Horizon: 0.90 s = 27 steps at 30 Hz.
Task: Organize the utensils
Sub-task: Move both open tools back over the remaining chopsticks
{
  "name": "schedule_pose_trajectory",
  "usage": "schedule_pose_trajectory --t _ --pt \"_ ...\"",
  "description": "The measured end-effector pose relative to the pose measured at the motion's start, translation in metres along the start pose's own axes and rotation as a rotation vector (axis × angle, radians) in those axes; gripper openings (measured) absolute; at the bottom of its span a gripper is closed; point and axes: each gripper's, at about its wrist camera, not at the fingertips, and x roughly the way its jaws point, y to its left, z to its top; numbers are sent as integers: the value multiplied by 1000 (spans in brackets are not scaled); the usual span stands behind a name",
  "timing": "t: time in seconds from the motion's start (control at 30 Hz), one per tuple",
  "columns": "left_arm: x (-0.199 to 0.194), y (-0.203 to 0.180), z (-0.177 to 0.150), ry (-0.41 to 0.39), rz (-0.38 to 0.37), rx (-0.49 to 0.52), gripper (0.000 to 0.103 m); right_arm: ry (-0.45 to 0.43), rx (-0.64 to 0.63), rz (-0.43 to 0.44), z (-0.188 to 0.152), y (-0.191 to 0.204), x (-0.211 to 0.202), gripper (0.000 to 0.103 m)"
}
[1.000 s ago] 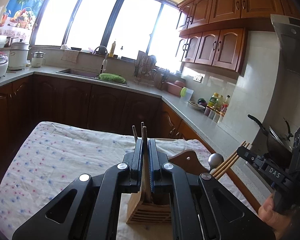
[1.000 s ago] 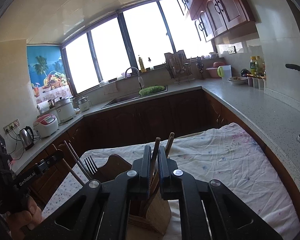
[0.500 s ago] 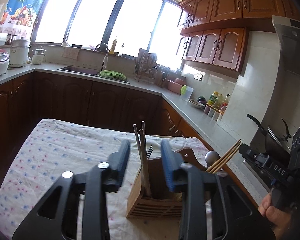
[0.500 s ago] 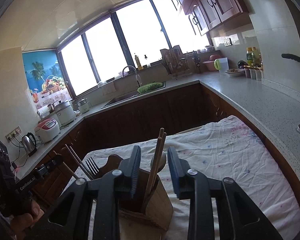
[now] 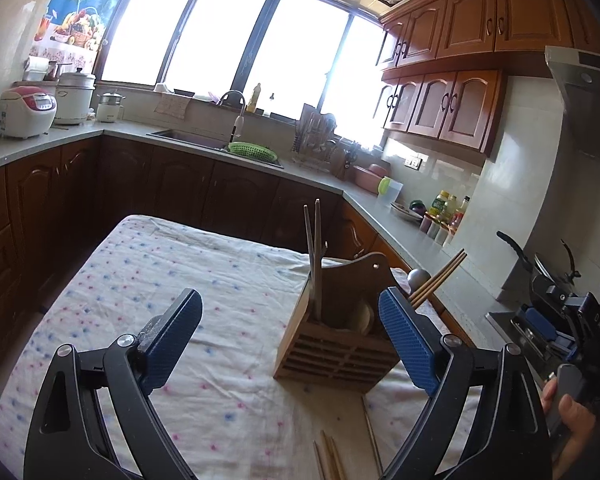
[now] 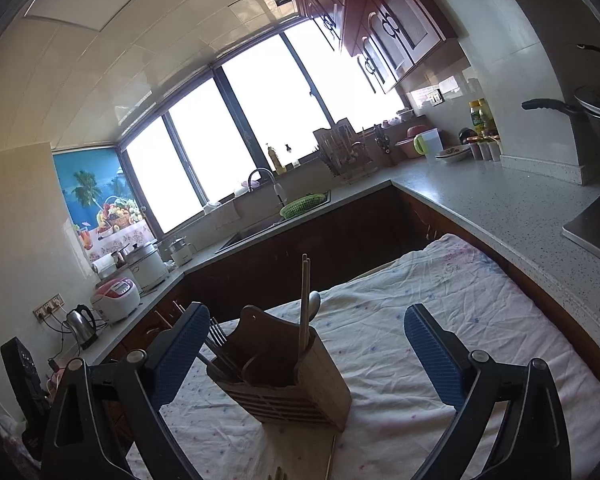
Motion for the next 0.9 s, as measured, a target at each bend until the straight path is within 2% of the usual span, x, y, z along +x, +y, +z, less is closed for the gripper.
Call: schedule_pose_trajectory --t 0.33,0.53,0.67,0.9 --pt "-24 4 -53 95 30 -13 92 56 -22 -6 -44 0 -39 99" --pt "-29 2 -86 171 27 0 92 122 -29 -24 -77 -6 -49 99" --pt "-31 2 -102 205 29 1 92 174 -23 -44 -96 -14 -50 99" --pt "-29 2 -118 254 33 12 92 213 -7 -83 -115 -28 -55 99"
